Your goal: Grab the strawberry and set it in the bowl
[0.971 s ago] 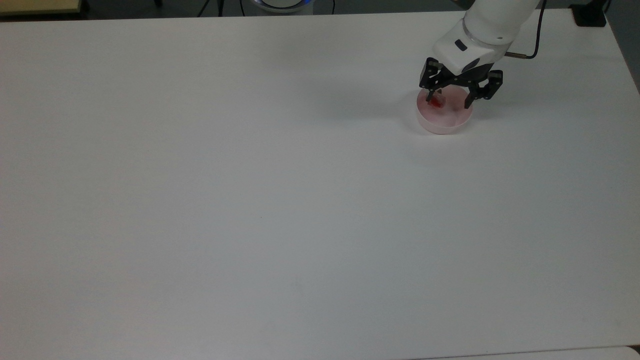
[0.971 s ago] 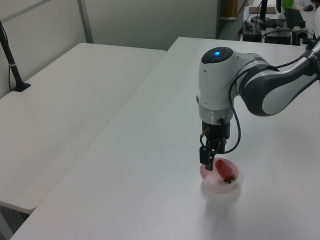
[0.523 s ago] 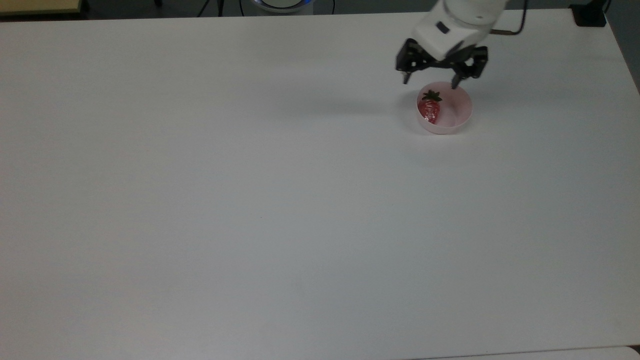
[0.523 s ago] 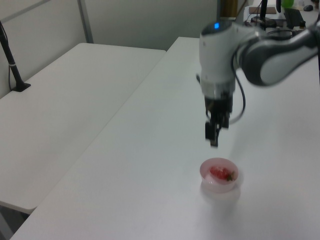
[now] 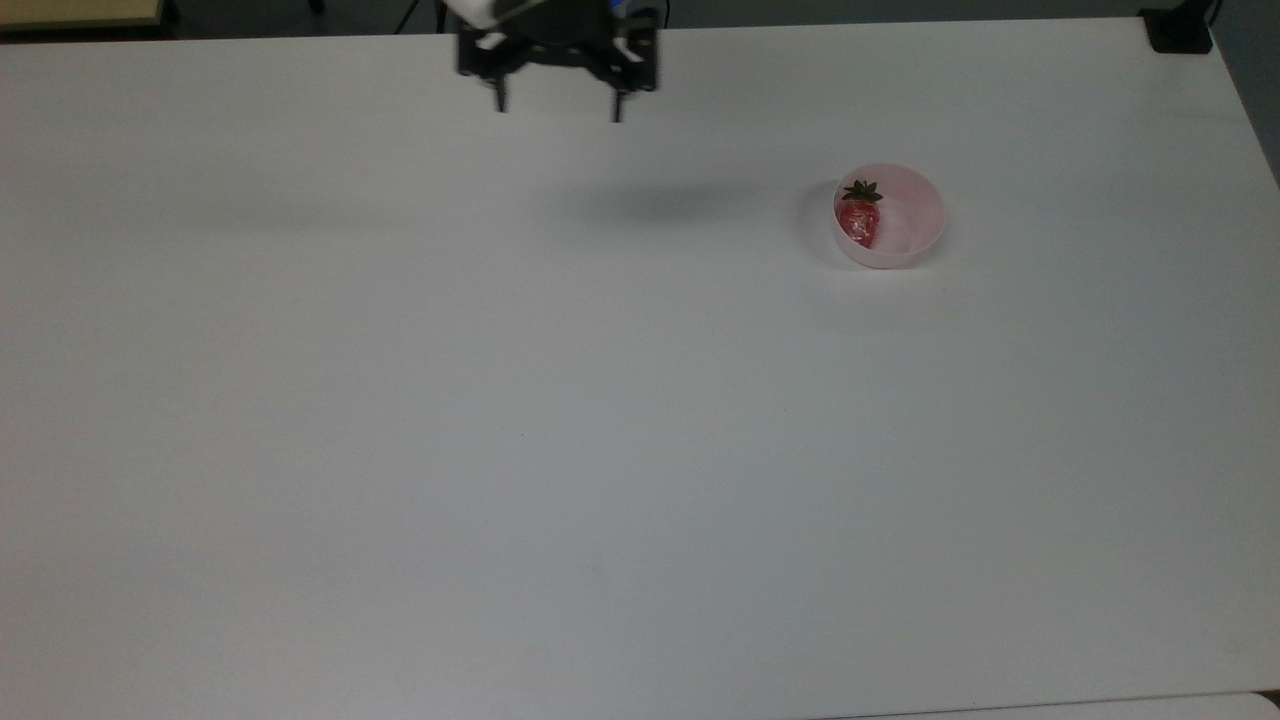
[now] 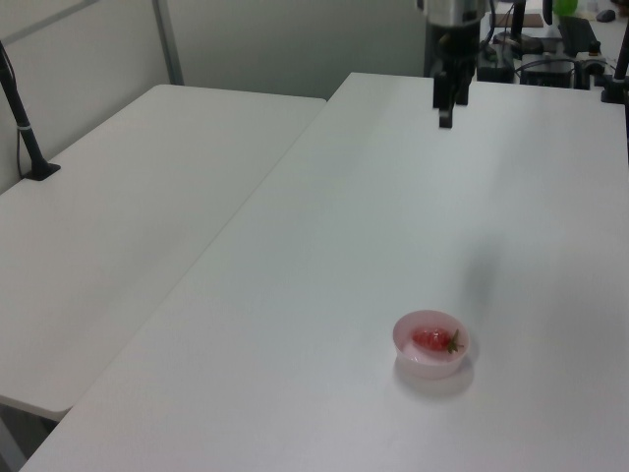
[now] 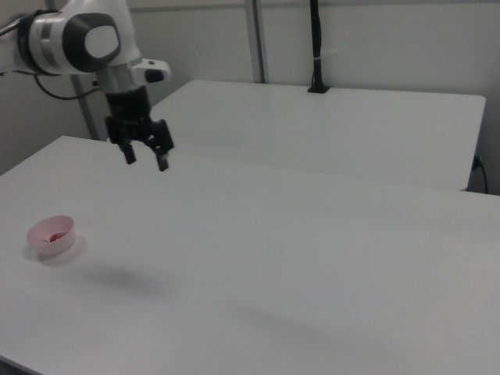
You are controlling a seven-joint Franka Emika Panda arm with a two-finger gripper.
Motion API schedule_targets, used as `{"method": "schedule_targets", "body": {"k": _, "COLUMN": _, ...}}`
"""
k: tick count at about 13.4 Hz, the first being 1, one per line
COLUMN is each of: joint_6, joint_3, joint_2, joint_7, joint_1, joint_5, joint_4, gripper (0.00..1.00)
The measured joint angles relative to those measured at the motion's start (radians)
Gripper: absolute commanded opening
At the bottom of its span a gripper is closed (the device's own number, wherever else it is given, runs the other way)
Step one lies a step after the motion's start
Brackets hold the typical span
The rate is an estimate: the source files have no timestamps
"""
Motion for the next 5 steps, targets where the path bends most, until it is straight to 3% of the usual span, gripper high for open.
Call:
{"method": "schedule_targets", "body": {"k": 3, "joint_6": -0.001, "joint_3": 0.006, "joint_2": 0.002, "joint_7": -0.079, "joint_1": -0.097, "joint_5": -0.035, "joint_4": 0.000, "gripper": 1.00}}
{"method": "schedule_targets", "body": {"k": 5, "joint_6": -0.001, "joint_3": 0.006, "joint_2": 0.002, "joint_7": -0.098, "joint_1": -0.117, "joint_5": -0.035, "joint_4": 0.007, "gripper": 1.00}}
